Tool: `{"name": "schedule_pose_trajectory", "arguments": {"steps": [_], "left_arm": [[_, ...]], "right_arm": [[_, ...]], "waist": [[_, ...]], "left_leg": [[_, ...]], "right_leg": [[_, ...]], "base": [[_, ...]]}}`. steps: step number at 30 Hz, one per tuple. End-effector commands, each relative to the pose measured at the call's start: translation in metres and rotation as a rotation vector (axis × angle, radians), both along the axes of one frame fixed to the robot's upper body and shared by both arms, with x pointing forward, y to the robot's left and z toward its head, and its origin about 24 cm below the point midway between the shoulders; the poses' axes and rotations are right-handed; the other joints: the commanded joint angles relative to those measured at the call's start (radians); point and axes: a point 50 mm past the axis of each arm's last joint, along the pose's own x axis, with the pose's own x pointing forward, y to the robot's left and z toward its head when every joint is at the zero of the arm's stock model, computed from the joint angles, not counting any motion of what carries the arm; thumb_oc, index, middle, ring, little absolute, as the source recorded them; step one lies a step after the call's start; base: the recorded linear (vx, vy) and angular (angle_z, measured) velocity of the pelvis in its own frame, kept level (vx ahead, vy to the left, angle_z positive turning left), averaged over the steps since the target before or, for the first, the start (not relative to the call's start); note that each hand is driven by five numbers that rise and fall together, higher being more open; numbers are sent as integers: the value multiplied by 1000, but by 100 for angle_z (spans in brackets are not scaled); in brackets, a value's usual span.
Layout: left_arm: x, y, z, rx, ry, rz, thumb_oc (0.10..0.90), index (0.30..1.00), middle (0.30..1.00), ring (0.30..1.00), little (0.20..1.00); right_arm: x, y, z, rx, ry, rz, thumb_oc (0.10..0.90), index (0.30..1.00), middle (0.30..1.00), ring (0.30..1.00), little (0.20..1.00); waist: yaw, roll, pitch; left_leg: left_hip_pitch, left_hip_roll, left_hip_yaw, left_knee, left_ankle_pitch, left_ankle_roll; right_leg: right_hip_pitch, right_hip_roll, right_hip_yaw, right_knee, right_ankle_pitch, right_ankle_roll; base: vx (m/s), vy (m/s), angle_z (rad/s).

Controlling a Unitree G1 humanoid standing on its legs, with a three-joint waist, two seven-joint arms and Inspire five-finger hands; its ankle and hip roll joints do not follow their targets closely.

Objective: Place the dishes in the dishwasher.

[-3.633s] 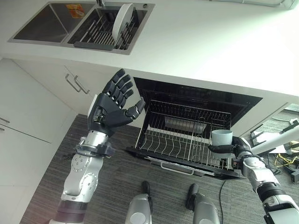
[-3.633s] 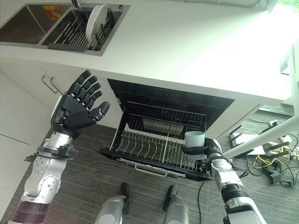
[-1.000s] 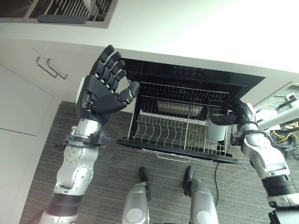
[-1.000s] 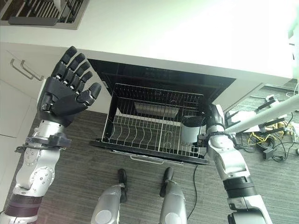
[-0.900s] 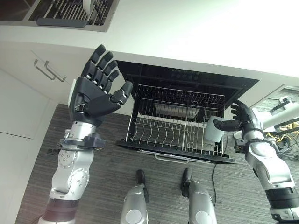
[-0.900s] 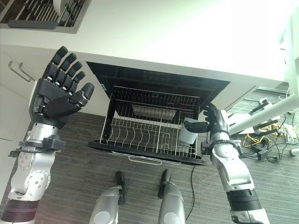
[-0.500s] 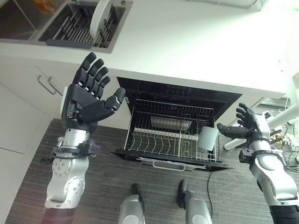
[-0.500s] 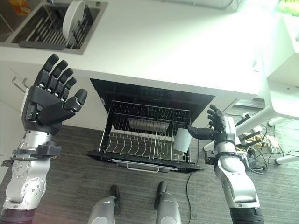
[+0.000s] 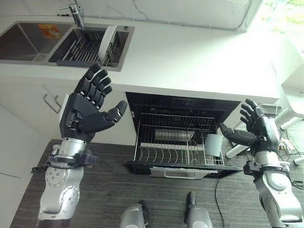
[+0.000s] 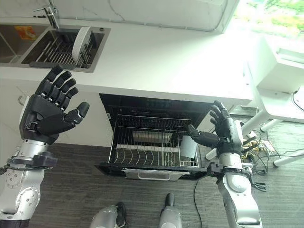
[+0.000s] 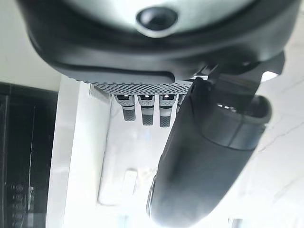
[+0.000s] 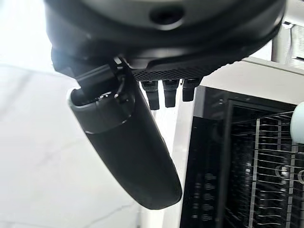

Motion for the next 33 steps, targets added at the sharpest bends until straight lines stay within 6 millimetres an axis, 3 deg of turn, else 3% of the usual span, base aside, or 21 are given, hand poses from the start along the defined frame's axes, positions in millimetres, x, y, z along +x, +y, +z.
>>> {"name": "schedule_pose_trajectory", "arguments": {"steps": [1,2,7,10,11,14,16,17,19,22,24,28,30,31,33], "left_arm": [[-11,-12,50,10,-284,-79,800,900,900,900,900],[-9,-13,49,14,-284,-79,800,900,900,900,900],[-10,-9,39,-11,-260,-77,800,900,900,900,900],[-10,-10,35,-18,-243,-93,800,900,900,900,900],[-9,-13,34,-13,-237,-100,800,900,900,900,900],[-9,-20,32,-22,-226,-113,800,900,900,900,900],[-11,-22,30,-30,-217,-116,800,900,900,900,900],[-12,-22,30,-29,-218,-113,800,900,900,900,900],[-19,-18,28,-43,-229,-82,800,900,900,900,900],[-25,-12,27,-67,-237,-62,800,900,900,900,900],[-26,-10,24,-67,-236,-66,800,900,900,900,900],[-33,-2,24,-86,-260,-48,800,900,900,900,900],[-35,1,27,-89,-274,-33,800,900,900,900,900],[-35,3,31,-85,-292,-24,800,900,900,900,900],[-33,4,35,-79,-308,-22,800,900,900,900,900]], "right_arm": [[-2,-5,71,-141,-364,17,800,900,900,900,900],[-1,-5,74,-152,-375,21,800,900,900,900,900],[-10,-13,74,-159,-383,32,800,900,900,900,900],[-11,-14,73,-173,-375,16,800,900,900,900,900],[-11,-14,73,-179,-377,9,800,900,900,900,900],[-16,-18,73,-195,-377,-19,800,900,900,900,900],[-16,-21,76,-207,-375,-35,800,900,900,900,900],[-16,-21,77,-209,-377,-33,800,900,900,900,900],[-15,-18,84,-237,-394,-1,800,900,900,900,900],[-16,-18,93,-263,-398,18,800,900,900,900,900],[-17,-21,100,-278,-404,11,800,900,900,900,900],[-17,-23,107,-302,-424,-3,800,900,900,900,900],[-18,-22,110,-295,-439,-5,800,900,900,900,900],[-21,-23,110,-276,-458,-16,800,900,900,900,900],[-22,-23,109,-261,-468,-25,800,900,900,900,900]], "waist": [[-16,15,-43],[-19,14,-44],[-22,15,-58],[-34,30,-60],[-43,39,-61],[-46,39,-52],[-52,33,-46],[-53,32,-46],[-43,31,-52],[-37,33,-62],[-53,36,-77],[-65,69,-95],[-65,80,-101],[-61,73,-108],[-55,63,-113]], "left_leg": [[103,-98,-102,-164,-74,-51],[96,-109,-106,-164,-64,-54],[107,-146,-108,-164,-55,-59],[135,-143,-93,-164,-65,-53],[158,-137,-77,-164,-70,-56],[184,-132,-71,-164,-39,-84],[175,-73,-59,-164,-18,-112],[173,-66,-60,-164,-15,-116],[126,9,-135,-164,48,-171],[83,85,-195,-164,96,-188],[67,198,-202,-164,144,-207],[85,219,-231,-164,108,-227],[100,193,-234,-164,66,-228],[109,158,-232,-164,36,-222],[111,123,-231,-164,15,-213]], "right_leg": [[152,176,8,14,-191,-26],[140,196,11,14,-185,-39],[138,206,6,14,-211,-63],[141,214,2,14,-221,-75],[144,217,-5,14,-252,-91],[165,199,-16,14,-269,-116],[175,183,-6,14,-274,-123],[174,182,-1,14,-276,-123],[180,178,58,14,-288,-124],[181,166,104,14,-298,-130],[176,128,112,14,-309,-135],[158,83,122,14,-305,-113],[159,55,136,14,-298,-81],[154,15,146,14,-273,-36],[144,-22,150,14,-247,1]], "base": [[-101,-26,-39],[-82,-63,-5],[28,-141,7],[50,-141,7],[41,-127,7],[50,-73,10],[22,47,17],[16,157,6],[43,226,-1],[76,243,-52],[92,504,-61],[85,610,-15],[83,638,-24],[42,643,-22],[-6,587,-22]]}}
